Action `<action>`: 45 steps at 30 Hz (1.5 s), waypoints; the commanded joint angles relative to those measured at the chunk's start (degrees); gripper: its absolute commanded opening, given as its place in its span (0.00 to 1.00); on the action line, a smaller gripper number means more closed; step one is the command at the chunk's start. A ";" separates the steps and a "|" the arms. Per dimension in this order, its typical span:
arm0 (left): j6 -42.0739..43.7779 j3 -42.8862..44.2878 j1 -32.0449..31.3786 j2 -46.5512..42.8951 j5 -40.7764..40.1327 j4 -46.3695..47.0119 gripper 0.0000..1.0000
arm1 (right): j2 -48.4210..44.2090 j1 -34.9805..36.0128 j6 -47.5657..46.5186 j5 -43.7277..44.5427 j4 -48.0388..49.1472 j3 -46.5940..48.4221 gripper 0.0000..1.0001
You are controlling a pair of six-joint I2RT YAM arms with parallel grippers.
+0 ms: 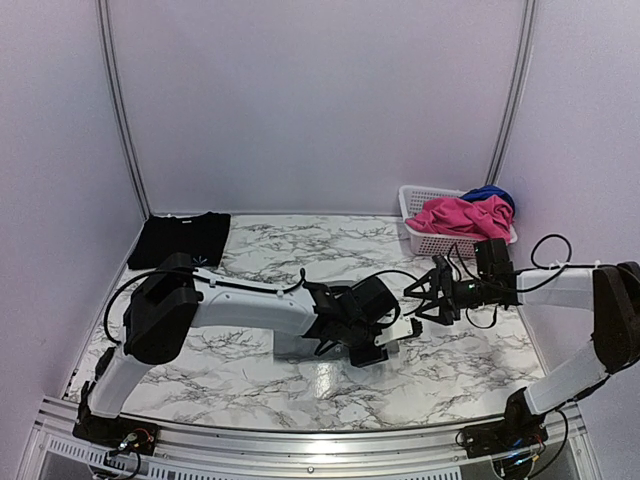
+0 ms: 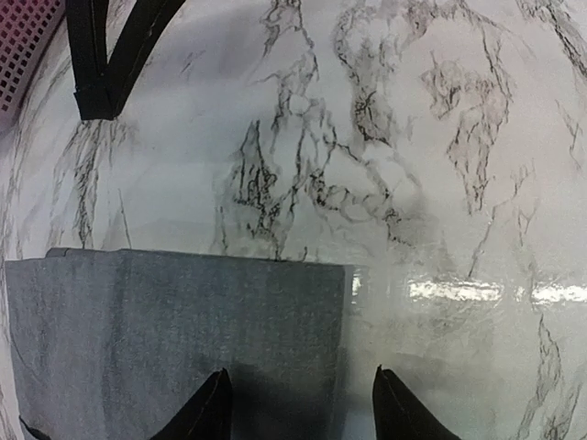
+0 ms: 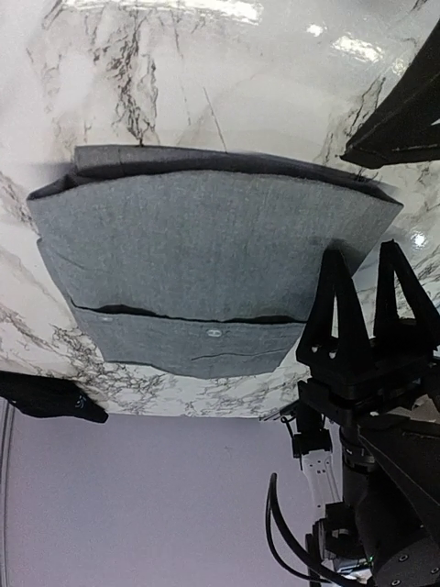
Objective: Fold and stack the mixed laundry pile
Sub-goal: Pick up the square-folded shirt from the center of the board, then pass from the left arm to the right
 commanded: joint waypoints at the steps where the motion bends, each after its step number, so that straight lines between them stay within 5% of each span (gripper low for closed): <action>1: 3.27 1.96 -1.32 2.77 0.37 -2.80 0.52 | -0.34 -0.67 -0.38 2.98 -2.80 -1.02 0.89; 4: 2.43 1.62 -2.09 4.42 -0.76 -2.38 0.43 | -0.41 -0.61 -0.28 4.58 -3.38 -2.62 0.90; 11: -5.10 0.93 -1.63 0.55 1.13 0.41 0.01 | 0.68 0.34 0.24 2.32 -1.18 -8.31 0.92; 22: -10.11 -6.29 -0.95 -9.84 5.14 7.07 0.00 | 7.19 9.12 19.65 -0.83 24.58 -13.18 0.99; 28: -10.68 -9.02 -1.01 -12.48 6.07 9.14 0.00 | 14.34 10.54 29.26 -1.36 37.59 -12.41 0.91; 41: -8.33 -13.57 -2.24 -14.81 6.59 9.98 0.00 | 27.00 13.98 36.19 -1.23 42.77 -3.81 0.57; 45: -7.61 -14.59 -2.15 -15.72 5.37 10.02 0.00 | 26.84 15.33 38.39 -1.50 44.27 -5.07 0.35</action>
